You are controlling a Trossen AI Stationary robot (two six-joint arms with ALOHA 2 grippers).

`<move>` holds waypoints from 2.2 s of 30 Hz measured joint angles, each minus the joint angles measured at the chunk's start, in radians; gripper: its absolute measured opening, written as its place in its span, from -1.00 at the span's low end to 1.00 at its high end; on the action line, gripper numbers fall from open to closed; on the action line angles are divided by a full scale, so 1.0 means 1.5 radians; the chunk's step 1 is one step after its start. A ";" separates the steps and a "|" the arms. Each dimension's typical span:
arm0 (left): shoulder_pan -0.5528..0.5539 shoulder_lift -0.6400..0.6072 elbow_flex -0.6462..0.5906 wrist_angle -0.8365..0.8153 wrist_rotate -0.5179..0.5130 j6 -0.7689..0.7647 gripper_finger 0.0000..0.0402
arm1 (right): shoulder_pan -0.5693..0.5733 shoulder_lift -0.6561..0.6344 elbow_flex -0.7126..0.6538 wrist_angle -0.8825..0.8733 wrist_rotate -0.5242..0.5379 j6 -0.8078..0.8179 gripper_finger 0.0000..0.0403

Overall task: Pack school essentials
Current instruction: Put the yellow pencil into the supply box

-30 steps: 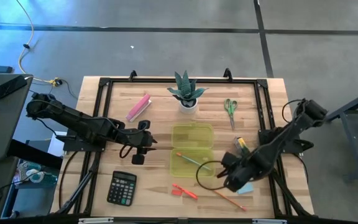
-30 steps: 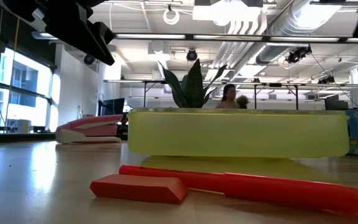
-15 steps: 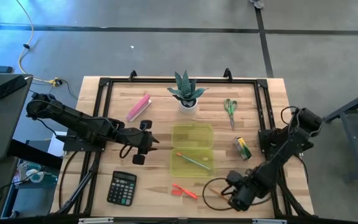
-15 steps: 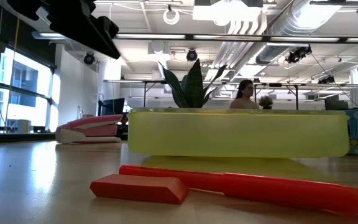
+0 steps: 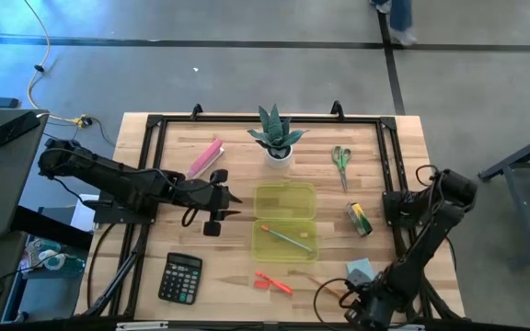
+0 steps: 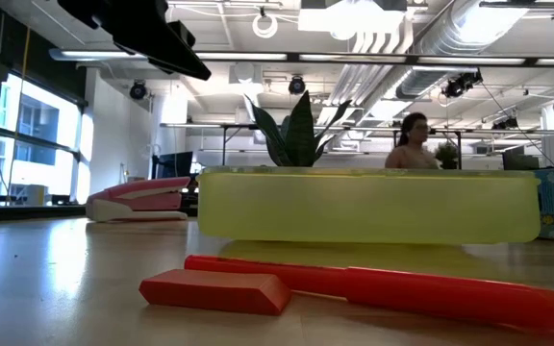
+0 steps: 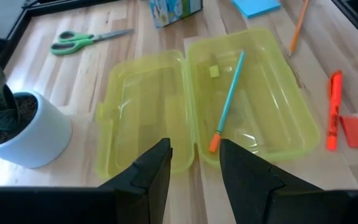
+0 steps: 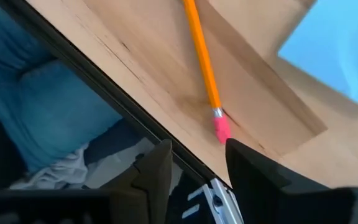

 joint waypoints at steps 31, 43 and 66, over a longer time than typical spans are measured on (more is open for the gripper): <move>0.007 0.000 0.000 0.003 0.000 0.012 -0.37 | -0.003 0.112 0.002 0.025 -0.059 0.025 -0.31; 0.006 0.000 0.000 0.003 0.000 0.012 -0.37 | -0.003 0.119 0.002 0.006 -0.066 0.024 -0.69; 0.006 0.000 0.000 0.002 0.000 0.008 -0.37 | -0.002 0.125 0.116 -0.026 0.003 -0.101 -0.97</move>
